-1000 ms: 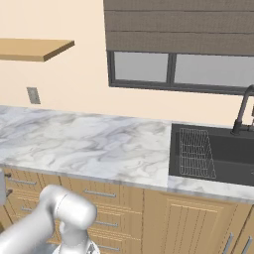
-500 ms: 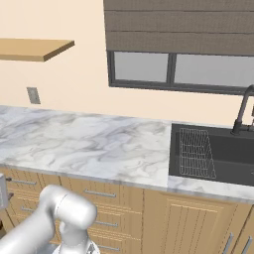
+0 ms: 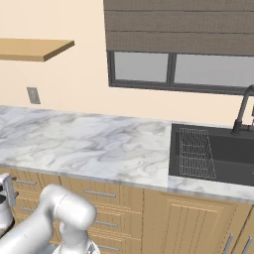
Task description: Take the tongs from the drawer on the left and place them on the dining counter next to the tray containing the kebab skewer.
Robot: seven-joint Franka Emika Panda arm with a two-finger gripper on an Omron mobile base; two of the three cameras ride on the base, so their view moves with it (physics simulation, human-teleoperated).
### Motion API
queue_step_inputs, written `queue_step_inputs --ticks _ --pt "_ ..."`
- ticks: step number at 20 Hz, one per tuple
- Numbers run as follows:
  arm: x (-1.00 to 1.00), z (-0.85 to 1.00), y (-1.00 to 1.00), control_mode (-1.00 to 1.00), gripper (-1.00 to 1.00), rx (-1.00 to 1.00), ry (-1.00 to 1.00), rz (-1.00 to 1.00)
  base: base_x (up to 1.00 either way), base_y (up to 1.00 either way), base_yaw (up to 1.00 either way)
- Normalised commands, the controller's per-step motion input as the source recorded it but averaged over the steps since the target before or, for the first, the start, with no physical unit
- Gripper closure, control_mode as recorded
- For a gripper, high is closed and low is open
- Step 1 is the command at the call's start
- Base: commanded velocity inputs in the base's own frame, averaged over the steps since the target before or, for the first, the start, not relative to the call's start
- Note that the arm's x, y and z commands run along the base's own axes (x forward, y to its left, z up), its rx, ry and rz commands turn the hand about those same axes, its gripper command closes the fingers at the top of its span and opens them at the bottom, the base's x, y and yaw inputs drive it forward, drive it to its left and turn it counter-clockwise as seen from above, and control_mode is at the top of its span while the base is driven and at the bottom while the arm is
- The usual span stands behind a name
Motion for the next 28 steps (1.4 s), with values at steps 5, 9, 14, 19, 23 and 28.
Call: queue_step_inputs --ticks 5,9,14,19,23,28 --pt "0.31 -0.27 0.12 -1.00 -1.00 0.00 0.00 0.01 0.00 0.00 0.00" --pt "0.25 -0.28 0.19 -1.00 -1.00 0.00 0.00 0.00 0.00 0.00 0.00" --pt "0.21 -0.27 0.20 -1.00 -1.00 0.00 0.00 0.00 0.00 0.00 0.00" --pt "0.18 -0.27 0.15 -1.00 -1.00 0.00 0.00 0.00 0.00 0.00 0.00" --pt "0.16 -0.23 0.09 -1.00 -1.00 0.00 0.00 0.00 0.00 0.00 0.00" --pt "0.20 -0.17 0.06 -1.00 -1.00 0.00 -0.01 0.00 0.00 0.00 0.00"
